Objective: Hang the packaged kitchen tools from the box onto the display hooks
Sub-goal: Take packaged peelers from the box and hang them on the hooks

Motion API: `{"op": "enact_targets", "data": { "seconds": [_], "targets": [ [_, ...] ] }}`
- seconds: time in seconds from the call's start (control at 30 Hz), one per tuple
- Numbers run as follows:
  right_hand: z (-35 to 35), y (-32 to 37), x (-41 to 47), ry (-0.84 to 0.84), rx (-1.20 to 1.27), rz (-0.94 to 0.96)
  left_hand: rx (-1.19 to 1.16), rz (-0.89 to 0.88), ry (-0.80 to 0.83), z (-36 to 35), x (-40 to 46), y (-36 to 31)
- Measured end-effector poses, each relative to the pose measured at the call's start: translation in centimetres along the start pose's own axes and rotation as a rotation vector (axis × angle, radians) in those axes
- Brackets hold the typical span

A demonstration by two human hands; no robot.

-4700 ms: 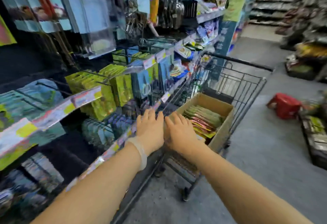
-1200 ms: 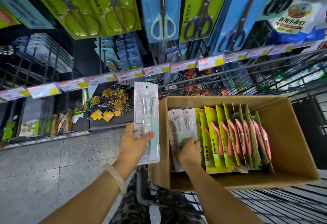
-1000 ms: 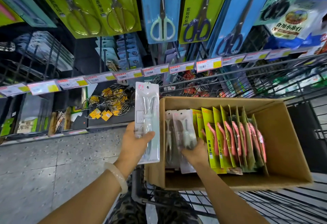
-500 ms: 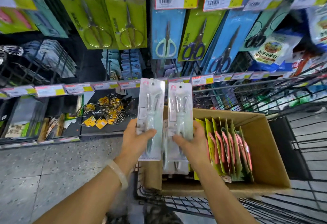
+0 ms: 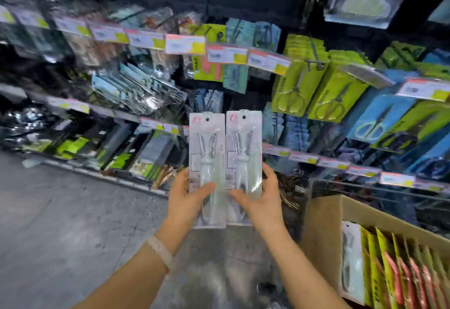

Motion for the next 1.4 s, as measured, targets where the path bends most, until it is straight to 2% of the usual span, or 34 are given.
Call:
{"op": "enact_targets", "data": {
  "seconds": [0.23, 0.47, 0.67, 0.93, 1.13, 1.4],
  "targets": [
    [-16.5, 5.4, -4.3, 0.168, 0.008, 0.136, -0.019, -0.056, -0.131, 15.8, 3.8, -5.4],
    [-25.6, 11.9, -5.3, 0.237, 0.024, 0.246, -0.062, -0.18, -0.192, 23.3, 7.0, -11.4],
    [-30.8, 15.0, -2.7, 0.229, 0.043, 0.309, -0.048, -0.218, -0.193, 25.1, 11.1, -15.5],
    [-37.8, 21.2, 4.1, 0.216, 0.181, 0.392, -0.045, -0.357, -0.194, 25.5, 20.2, -23.6],
    [-40.8, 27.3, 10.6, 0.142, 0.214, 0.506, -0.006, -0.428, -0.144, 23.5, 28.1, -30.3],
    [-42.6, 33.7, 16.1, 0.059, 0.212, 0.61, -0.117, -0.487, -0.054, 21.2, 34.4, -36.5]
  ]
}}
Point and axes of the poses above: each hand's wrist, its own x-axis towards the middle knuckle, its own z-axis out of the back of the hand, y = z × x, the point moved 8 cm from there along x, towards the middle knuckle, and after that the axes turned 9 degrees about -y, right-handed, at the moved point
